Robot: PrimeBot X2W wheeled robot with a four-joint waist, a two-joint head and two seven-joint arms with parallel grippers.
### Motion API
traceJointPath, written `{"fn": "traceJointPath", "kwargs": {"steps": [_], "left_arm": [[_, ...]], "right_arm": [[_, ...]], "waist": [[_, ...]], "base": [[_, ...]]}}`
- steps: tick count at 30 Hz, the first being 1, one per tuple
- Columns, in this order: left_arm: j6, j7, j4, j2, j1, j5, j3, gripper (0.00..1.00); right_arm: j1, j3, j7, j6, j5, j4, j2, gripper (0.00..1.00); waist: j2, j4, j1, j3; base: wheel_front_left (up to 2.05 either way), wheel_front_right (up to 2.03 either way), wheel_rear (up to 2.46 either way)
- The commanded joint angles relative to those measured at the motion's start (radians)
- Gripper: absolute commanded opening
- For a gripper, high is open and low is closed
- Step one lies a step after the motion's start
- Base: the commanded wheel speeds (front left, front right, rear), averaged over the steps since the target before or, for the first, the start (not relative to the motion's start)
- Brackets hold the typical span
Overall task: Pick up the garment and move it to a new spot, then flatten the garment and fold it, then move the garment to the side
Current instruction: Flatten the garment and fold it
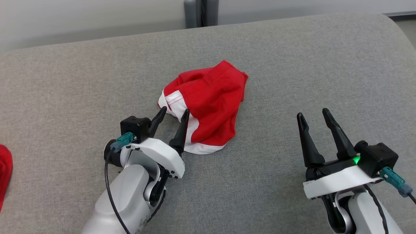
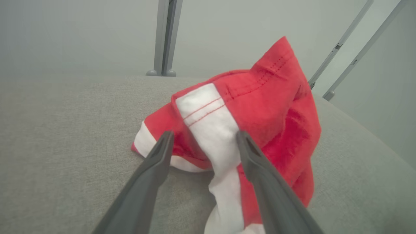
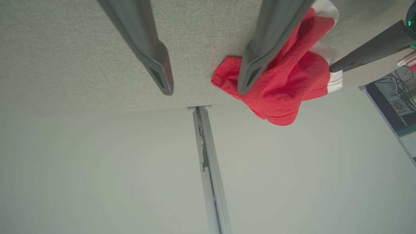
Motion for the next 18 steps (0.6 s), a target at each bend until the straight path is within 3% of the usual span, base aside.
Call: {"fn": "traceJointPath", "kwargs": {"steps": [1,2,4,12,18], "left_arm": [[0.004,0.000,0.010,0.005,-0.024,-0.010,-0.007,1.00],[0.010,0.000,0.020,0.004,-0.034,-0.019,-0.015,1.00],[0.001,0.000,0.016,0.005,-0.053,-0.028,-0.025,0.00],[-0.038,-0.001,-0.025,0.005,-0.027,-0.076,-0.019,0.00],[-0.044,-0.001,-0.161,0.005,0.016,-0.034,0.082,0.00]], "right_arm": [[-0.005,-0.001,-0.006,0.002,-0.002,-0.005,-0.004,1.00],[-0.007,-0.002,-0.006,0.002,-0.002,-0.006,-0.005,1.00],[-0.010,-0.005,-0.006,0.002,-0.001,-0.008,-0.005,1.00],[0.010,-0.021,-0.006,0.002,-0.012,-0.002,-0.006,1.00],[0.029,-0.020,-0.006,0.002,-0.018,-0.002,-0.005,1.00]], "waist": [[0.0000,-0.010,0.0000,0.008],[0.0000,-0.013,0.0000,0.010],[0.0000,-0.017,0.0000,0.013],[0.0000,-0.011,0.0000,-0.022],[0.0000,0.020,0.0000,-0.065]], "base": [[0.00,0.00,0.00],[0.00,0.00,0.00],[0.00,0.00,0.00],[0.00,0.00,0.00],[0.00,0.00,0.00]]}}
